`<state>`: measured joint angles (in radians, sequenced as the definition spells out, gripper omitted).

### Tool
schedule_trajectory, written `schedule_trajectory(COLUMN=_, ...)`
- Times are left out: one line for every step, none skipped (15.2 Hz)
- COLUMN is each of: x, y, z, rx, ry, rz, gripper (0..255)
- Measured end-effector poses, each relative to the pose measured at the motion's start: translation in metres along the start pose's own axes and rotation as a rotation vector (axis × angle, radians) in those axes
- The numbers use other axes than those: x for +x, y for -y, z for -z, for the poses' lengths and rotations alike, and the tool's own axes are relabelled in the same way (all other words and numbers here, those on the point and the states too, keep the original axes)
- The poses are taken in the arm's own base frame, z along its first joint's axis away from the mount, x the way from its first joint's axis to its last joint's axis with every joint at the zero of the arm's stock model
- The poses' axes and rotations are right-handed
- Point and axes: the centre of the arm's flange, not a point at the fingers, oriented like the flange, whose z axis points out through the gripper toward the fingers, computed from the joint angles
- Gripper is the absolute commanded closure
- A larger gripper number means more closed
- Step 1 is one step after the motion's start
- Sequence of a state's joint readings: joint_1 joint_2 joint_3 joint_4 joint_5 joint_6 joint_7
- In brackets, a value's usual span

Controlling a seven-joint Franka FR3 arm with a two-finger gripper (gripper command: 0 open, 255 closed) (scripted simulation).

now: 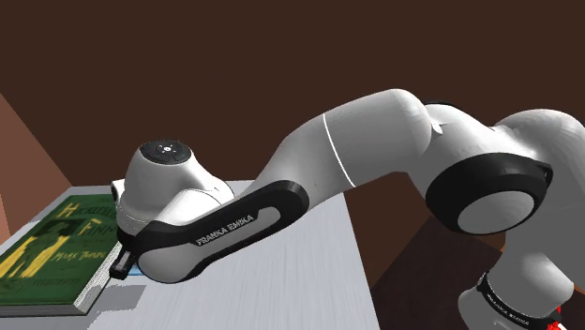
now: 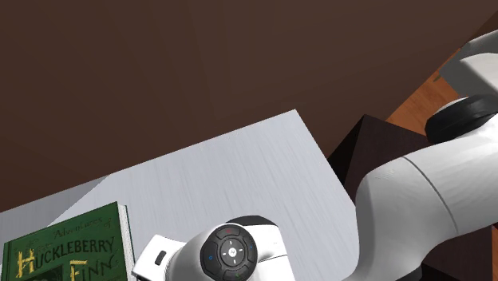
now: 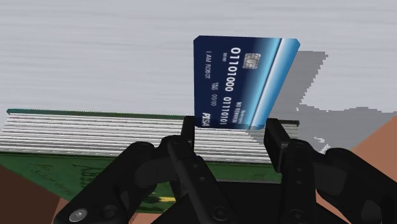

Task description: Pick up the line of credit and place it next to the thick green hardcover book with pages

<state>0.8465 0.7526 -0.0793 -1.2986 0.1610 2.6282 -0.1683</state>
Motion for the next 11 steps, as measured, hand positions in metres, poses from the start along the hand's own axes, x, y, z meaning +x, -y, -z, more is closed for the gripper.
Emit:
schedule_trajectory(x=-0.003, y=0.000, z=-0.004, rx=0.000, ry=0.000, rz=0.000, gripper=255)
schedule_trajectory(x=-0.006, y=0.000, z=-0.008, rx=0.000, ry=0.000, rz=0.000, gripper=255)
schedule_trajectory(x=-0.009, y=0.000, z=-0.013, rx=0.000, ry=0.000, rz=0.000, gripper=255)
schedule_trajectory(x=-0.011, y=0.001, z=-0.016, rx=0.000, ry=0.000, rz=0.000, gripper=255)
schedule_trajectory(x=-0.014, y=0.001, z=-0.021, rx=0.000, ry=0.000, rz=0.000, gripper=255)
schedule_trajectory(x=-0.016, y=0.001, z=-0.023, rx=0.000, ry=0.000, rz=0.000, gripper=255)
schedule_trajectory(x=-0.017, y=0.001, z=-0.025, rx=0.000, ry=0.000, rz=0.000, gripper=255)
schedule_trajectory(x=-0.018, y=0.001, z=-0.026, rx=0.000, ry=0.000, rz=0.000, gripper=255)
schedule_trajectory(x=-0.018, y=0.001, z=-0.026, rx=0.000, ry=0.000, rz=0.000, gripper=255)
schedule_trajectory(x=-0.018, y=0.001, z=-0.027, rx=0.000, ry=0.000, rz=0.000, gripper=255)
schedule_trajectory(x=-0.018, y=0.001, z=-0.027, rx=0.000, ry=0.000, rz=0.000, gripper=255)
